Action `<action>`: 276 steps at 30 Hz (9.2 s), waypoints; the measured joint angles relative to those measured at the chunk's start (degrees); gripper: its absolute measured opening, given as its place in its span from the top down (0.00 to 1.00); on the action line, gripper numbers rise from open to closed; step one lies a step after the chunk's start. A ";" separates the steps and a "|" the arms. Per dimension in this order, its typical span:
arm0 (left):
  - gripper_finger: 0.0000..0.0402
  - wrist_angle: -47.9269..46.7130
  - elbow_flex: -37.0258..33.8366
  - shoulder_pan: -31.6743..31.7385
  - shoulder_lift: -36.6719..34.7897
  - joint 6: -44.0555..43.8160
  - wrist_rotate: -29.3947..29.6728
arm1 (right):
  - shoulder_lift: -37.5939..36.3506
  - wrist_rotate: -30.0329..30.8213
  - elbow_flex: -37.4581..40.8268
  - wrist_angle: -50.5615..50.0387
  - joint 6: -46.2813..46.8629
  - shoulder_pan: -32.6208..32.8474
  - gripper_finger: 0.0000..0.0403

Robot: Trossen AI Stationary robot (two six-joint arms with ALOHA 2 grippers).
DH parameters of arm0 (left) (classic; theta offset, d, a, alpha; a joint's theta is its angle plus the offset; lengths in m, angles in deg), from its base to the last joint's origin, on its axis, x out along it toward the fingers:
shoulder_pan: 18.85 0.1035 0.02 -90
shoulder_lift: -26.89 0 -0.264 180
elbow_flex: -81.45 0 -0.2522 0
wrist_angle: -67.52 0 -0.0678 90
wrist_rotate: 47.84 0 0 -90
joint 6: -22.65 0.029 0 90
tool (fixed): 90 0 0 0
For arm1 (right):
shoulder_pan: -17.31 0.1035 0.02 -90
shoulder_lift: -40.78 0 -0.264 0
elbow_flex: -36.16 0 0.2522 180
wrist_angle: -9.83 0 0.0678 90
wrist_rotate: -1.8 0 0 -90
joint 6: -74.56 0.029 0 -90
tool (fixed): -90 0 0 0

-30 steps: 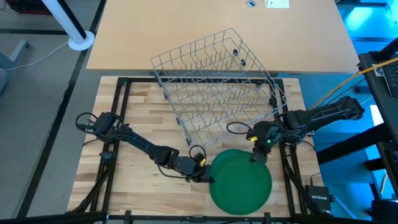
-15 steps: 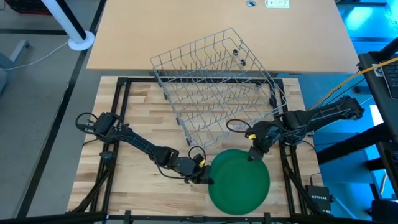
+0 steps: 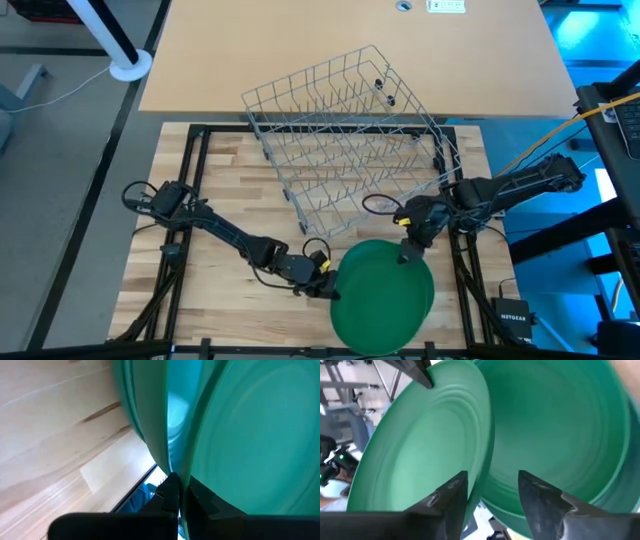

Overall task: Sort dishes
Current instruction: Put the green plate into the dish rack

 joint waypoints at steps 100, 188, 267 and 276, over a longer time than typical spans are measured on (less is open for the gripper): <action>1.00 27.59 13.28 59.02 -2.56 172.07 7.96 | -28.47 40.90 0.07 6.38 -41.28 0.00 0.56; 1.00 17.46 23.26 66.29 3.39 192.03 -17.07 | 7.38 42.43 0.11 21.46 -42.58 -10.15 0.56; 1.00 4.56 23.30 64.67 3.32 185.65 -13.43 | 13.81 25.43 0.11 16.48 -30.82 -12.02 0.56; 0.91 2.31 22.86 64.70 3.26 185.31 -13.38 | 13.86 25.41 0.20 16.56 -30.82 -12.00 0.56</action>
